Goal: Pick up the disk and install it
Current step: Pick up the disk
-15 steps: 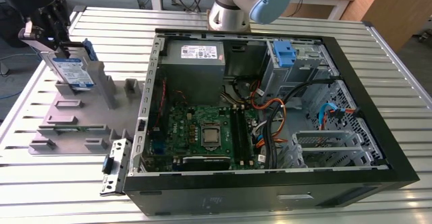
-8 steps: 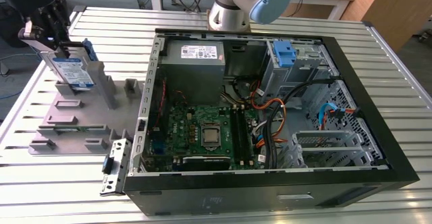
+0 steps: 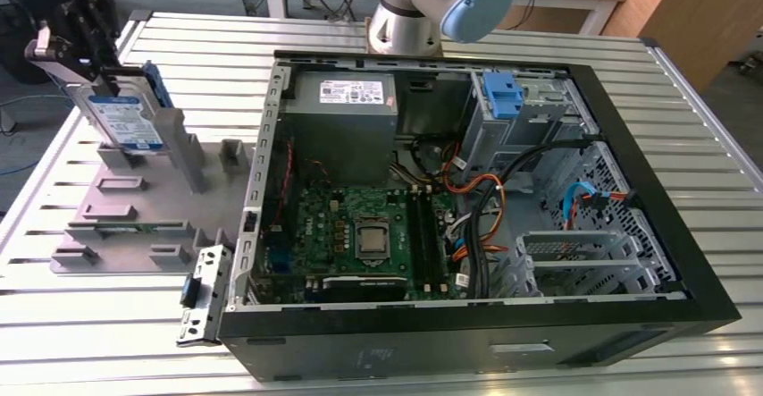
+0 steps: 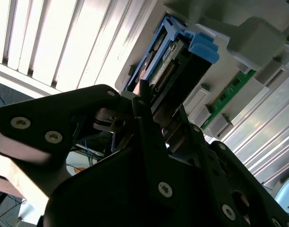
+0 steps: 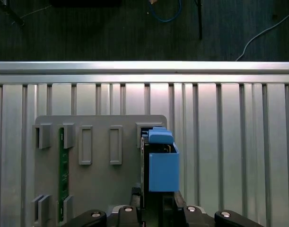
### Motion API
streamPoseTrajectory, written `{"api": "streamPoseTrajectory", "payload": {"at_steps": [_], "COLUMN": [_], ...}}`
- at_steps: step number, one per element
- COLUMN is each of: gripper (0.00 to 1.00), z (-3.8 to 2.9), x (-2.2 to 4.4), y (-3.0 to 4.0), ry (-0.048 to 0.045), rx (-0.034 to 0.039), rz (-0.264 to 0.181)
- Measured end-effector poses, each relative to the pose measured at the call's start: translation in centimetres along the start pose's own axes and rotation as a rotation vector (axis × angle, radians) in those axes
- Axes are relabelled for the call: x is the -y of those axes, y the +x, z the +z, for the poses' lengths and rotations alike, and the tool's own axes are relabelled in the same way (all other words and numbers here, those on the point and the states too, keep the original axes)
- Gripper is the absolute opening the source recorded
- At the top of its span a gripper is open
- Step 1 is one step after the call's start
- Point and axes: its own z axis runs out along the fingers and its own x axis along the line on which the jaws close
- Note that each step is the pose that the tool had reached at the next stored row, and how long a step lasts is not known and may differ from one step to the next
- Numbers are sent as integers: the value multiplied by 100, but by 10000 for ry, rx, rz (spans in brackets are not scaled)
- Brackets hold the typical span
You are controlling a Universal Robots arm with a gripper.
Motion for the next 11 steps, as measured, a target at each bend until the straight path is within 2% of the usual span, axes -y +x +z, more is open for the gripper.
{"api": "streamPoseTrajectory", "payload": {"at_steps": [11], "gripper": [35], "z": [-26], "x": [0], "y": [-1], "ry": [1], "rx": [0], "rz": [0]}}
